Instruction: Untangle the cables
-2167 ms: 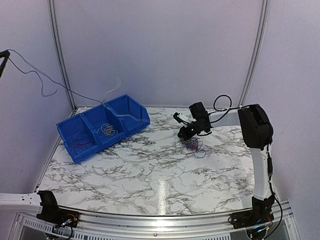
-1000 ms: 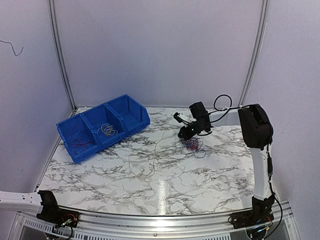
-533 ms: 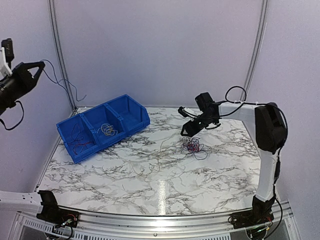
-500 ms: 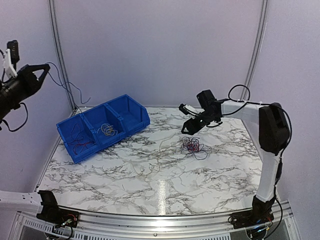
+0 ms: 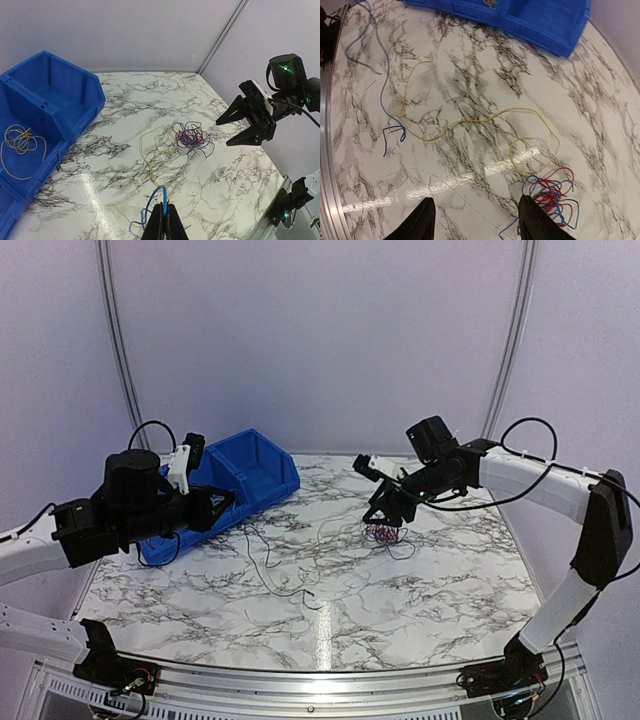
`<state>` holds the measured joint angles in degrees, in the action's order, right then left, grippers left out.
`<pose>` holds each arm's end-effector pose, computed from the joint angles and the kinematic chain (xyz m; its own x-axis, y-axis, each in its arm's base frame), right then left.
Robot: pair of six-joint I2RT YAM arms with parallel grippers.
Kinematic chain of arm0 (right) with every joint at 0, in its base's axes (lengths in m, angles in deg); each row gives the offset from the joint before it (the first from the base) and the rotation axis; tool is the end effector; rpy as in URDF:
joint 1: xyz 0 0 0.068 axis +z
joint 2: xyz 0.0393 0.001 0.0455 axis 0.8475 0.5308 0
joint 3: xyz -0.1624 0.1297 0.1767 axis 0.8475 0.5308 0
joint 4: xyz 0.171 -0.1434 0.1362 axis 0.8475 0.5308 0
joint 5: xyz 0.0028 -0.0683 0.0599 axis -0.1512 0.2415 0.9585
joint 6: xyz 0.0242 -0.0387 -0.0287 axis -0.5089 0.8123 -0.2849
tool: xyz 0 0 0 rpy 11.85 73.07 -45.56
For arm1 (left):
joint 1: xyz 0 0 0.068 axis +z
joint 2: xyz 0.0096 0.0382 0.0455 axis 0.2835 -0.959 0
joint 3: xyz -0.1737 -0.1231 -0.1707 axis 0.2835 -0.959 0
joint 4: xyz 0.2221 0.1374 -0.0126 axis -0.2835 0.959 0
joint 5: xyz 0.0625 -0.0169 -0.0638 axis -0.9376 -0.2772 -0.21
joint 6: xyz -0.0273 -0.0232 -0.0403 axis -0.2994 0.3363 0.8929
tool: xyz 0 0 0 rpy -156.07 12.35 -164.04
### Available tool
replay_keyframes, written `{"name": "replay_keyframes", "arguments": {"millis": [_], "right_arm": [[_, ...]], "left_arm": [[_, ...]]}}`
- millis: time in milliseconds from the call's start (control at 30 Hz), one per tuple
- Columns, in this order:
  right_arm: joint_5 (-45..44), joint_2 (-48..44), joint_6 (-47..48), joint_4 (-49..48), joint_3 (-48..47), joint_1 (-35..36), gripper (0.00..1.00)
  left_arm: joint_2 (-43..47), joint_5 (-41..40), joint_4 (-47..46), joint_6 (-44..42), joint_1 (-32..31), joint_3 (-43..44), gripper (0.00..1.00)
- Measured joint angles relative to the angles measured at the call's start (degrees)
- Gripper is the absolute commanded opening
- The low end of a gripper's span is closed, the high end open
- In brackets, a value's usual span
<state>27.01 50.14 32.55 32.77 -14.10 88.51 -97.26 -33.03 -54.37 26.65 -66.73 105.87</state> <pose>0.2901 0.1901 0.2789 -0.2602 -0.6548 -0.7096 -0.9356 0.3525 0.0178 0.1530 -0.1753 0.3322 -0.4392 -0.1514 -0.8855 0.5230 0.7583 -0.3891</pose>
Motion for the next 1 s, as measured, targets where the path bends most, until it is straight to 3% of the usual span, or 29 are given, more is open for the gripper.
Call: {"name": "replay_keyframes", "arguments": {"millis": [233, 433, 633, 700, 867, 1000], "right_arm": [[5.1, 0.6, -0.2, -3.9, -0.3, 9.9, 0.6], [7.1, 11.0, -4.3, -7.3, -8.7, 14.6, 0.66], [8.3, 19.5, -8.1, -8.1, -13.7, 17.0, 0.65], [9.0, 20.8, -9.1, -8.2, -14.6, 17.3, 0.51], [10.0, 21.7, -11.2, -8.9, -15.3, 17.5, 0.0], [9.7, 21.5, -12.3, -9.8, -15.2, 17.5, 0.0]], "left_arm": [[-1.0, 3.0, -12.6, 3.4, 0.0, -7.4, 0.0], [-1.2, 3.2, -17.8, 5.1, 0.0, -9.5, 0.0], [-1.1, 3.8, -20.5, 6.5, -0.1, -10.5, 0.0], [-1.1, 4.0, -20.8, 6.7, -0.1, -10.6, 0.0], [-1.0, 4.1, -21.7, 7.1, -0.1, -10.6, 0.0], [-1.0, 3.7, -22.2, 7.0, -0.1, -11.2, 0.35]]}}
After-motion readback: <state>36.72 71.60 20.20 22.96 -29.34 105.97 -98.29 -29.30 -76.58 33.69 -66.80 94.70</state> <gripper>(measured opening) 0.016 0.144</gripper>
